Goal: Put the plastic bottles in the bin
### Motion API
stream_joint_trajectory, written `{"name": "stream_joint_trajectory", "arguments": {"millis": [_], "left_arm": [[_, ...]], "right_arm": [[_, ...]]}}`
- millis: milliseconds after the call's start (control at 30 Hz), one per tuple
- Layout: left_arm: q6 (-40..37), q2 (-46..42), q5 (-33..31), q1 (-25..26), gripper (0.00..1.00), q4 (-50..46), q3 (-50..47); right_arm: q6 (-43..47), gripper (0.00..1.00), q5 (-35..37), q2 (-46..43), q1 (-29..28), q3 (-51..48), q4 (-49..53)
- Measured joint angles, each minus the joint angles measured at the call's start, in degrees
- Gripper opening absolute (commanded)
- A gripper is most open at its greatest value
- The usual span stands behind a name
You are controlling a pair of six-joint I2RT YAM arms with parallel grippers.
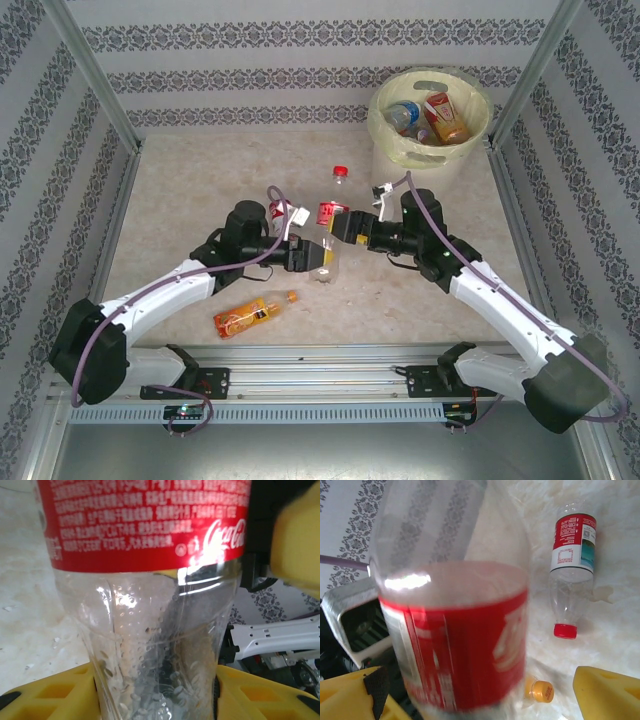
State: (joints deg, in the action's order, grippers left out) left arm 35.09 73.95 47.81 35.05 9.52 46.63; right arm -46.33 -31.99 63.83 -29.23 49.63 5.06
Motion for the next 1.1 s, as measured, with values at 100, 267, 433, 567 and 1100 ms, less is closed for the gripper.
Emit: {"name": "stream_joint_trajectory", "arguments": {"millis": [100, 267, 433, 567, 1100], "left_arm": [[0.3, 1.4, -0.1, 1.4, 0.54, 0.4, 0.0], [0.4, 2.2, -1.1, 2.7, 0.54, 0.7, 0.4], [0.4, 2.3, -1.8, 3.6, 0.54, 1.9, 0.7], [0.4, 2.4, -2.0, 4.3, 0.54, 2.1, 0.9], [-1.1, 2.7, -5.2, 4.7, 1.0, 1.9, 3.6]], "right_arm": [[0.0, 0.85, 0.7, 0.5, -0.3, 0.7, -0.3], [0.2, 0.74, 2.4, 0.5, -0.3, 1.2, 0.4], [0.4, 0.74, 3.3, 0.5, -0.3, 1.3, 1.0], [0.6, 0.68, 3.7, 0.5, -0.3, 1.4, 1.5], [6.3, 0.57, 7.5, -3.8, 0.4, 7.1, 12.2]]}}
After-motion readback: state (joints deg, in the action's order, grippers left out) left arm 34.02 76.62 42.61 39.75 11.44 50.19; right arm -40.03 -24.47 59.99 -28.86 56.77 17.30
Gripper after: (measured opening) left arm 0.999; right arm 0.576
